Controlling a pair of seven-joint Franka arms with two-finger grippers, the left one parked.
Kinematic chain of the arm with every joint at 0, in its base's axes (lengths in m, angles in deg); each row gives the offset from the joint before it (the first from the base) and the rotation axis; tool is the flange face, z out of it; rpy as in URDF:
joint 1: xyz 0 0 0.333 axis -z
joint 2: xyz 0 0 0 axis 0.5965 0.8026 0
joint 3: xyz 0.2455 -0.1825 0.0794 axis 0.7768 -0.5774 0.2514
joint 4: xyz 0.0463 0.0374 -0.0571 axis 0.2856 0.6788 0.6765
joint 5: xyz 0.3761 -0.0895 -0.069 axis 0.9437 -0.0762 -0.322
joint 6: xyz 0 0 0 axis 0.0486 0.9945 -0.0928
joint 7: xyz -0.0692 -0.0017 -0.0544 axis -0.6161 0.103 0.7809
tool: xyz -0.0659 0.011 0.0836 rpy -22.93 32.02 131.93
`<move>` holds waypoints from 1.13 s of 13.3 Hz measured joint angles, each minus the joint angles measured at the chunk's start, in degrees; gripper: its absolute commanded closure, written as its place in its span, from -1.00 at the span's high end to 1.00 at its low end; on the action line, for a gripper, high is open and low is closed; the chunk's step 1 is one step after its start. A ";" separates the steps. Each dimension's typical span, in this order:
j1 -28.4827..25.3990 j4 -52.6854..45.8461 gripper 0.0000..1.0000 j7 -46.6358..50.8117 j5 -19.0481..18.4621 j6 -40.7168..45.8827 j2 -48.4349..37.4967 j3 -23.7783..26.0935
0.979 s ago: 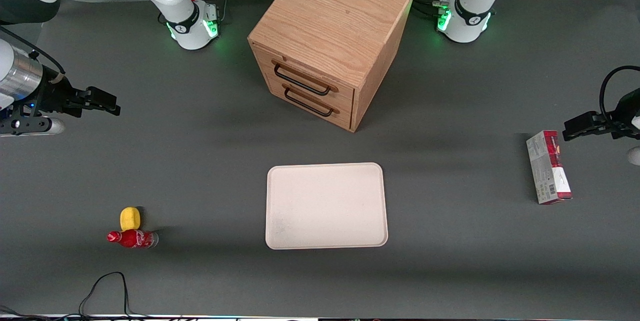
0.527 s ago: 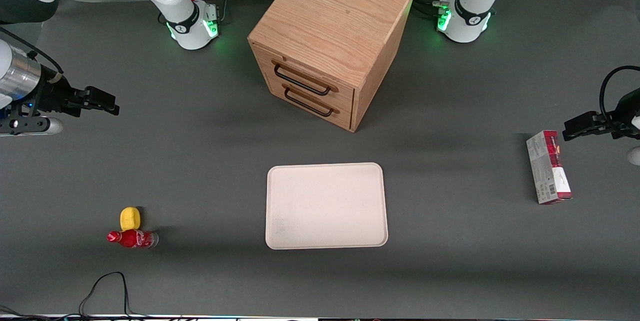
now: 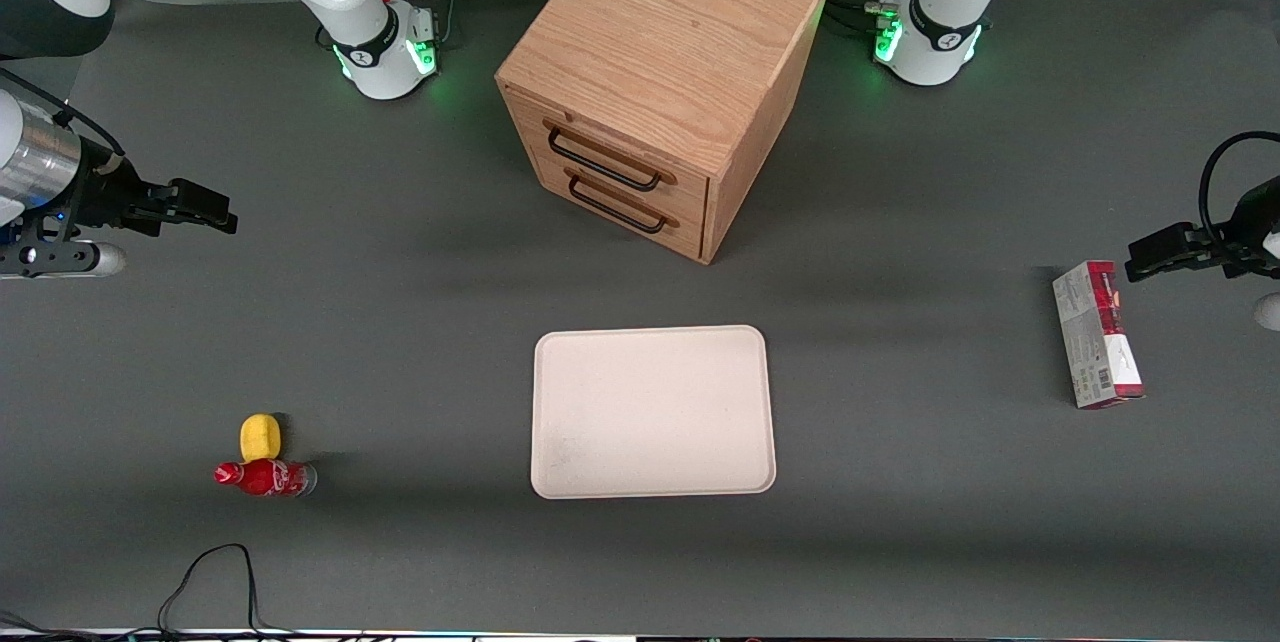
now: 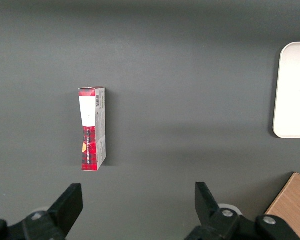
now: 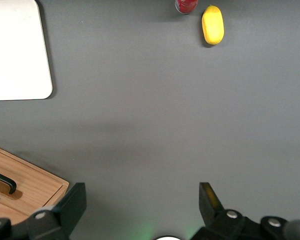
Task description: Place coke bottle on tray
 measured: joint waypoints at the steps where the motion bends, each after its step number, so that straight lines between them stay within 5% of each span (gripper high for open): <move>1: 0.00 0.00 1.00 0.00 0.00 0.00 0.01 -0.01; 9: 1.44 -5.05 1.00 0.08 -0.01 -0.06 4.51 -0.23; 15: 7.19 -30.32 1.00 0.07 -0.77 1.25 25.81 -0.41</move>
